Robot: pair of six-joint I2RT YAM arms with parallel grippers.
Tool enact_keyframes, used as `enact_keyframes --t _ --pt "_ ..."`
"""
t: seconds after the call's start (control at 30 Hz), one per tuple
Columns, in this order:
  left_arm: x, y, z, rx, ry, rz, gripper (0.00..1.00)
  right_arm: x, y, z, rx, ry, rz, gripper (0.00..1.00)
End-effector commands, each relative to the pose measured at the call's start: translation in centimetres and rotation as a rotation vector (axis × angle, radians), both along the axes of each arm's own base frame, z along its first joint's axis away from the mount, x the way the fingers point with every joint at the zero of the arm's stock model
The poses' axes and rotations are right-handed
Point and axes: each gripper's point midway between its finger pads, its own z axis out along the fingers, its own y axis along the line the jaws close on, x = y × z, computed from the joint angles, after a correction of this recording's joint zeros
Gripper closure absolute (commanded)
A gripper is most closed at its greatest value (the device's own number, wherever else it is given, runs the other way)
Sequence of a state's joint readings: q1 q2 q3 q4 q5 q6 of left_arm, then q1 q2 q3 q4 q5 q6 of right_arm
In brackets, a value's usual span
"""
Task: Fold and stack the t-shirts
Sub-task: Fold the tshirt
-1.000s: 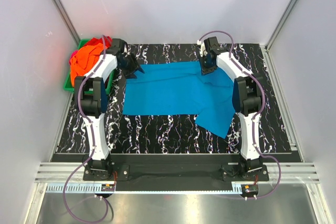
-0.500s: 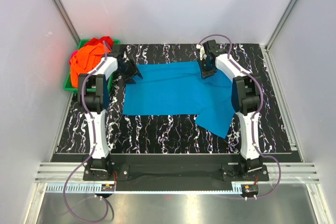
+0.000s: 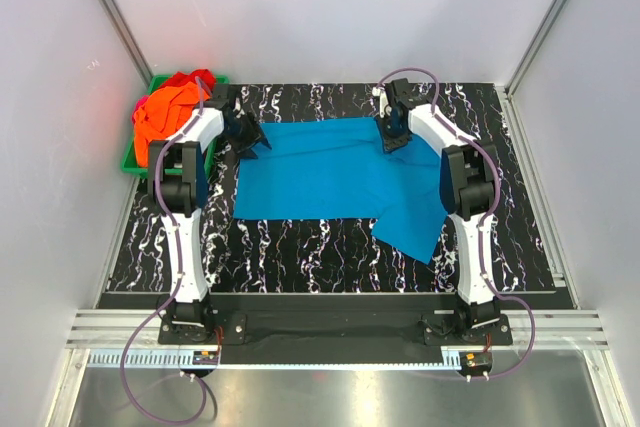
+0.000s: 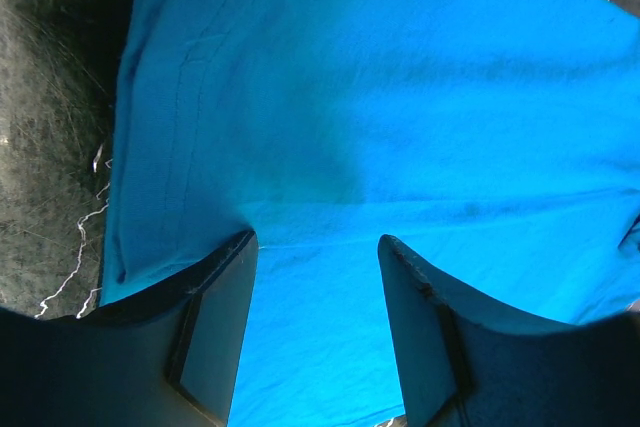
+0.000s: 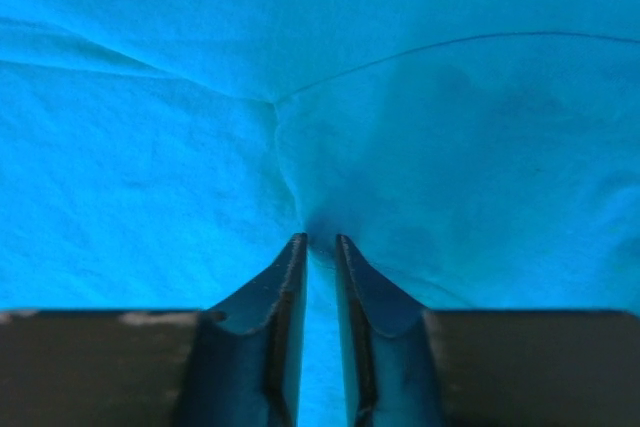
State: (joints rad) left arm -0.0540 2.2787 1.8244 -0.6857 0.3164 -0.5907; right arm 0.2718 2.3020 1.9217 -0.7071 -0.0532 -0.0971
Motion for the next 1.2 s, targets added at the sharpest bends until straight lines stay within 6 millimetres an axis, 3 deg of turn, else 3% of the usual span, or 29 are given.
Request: enact_keyframes --t 0.0,0.23,0.43,0.7,0.97,1.17 --pt "1.4 0.7 0.4 0.025 -0.048 -0.003 0.42 0.3 0.5 3.0 -0.024 -0.075 0.006 0.72" --pt "1.4 0.6 0.6 0.027 -0.052 -0.005 0.42 1.0 0.6 4.8 -0.052 -0.137 0.002 0.74" --pt "1.4 0.6 0.7 0.025 -0.051 -0.005 0.42 0.4 0.9 3.9 -0.059 -0.108 0.021 0.82" --pt "1.4 0.5 0.5 0.022 -0.049 -0.006 0.42 -0.3 0.7 2.0 -0.077 -0.065 0.020 0.84" --pt "1.6 0.7 0.4 0.029 -0.052 -0.005 0.42 0.0 0.3 1.3 -0.099 -0.059 0.000 0.73" --pt "1.6 0.6 0.1 0.024 -0.045 -0.004 0.42 -0.5 0.4 0.2 -0.089 -0.029 0.001 0.73"
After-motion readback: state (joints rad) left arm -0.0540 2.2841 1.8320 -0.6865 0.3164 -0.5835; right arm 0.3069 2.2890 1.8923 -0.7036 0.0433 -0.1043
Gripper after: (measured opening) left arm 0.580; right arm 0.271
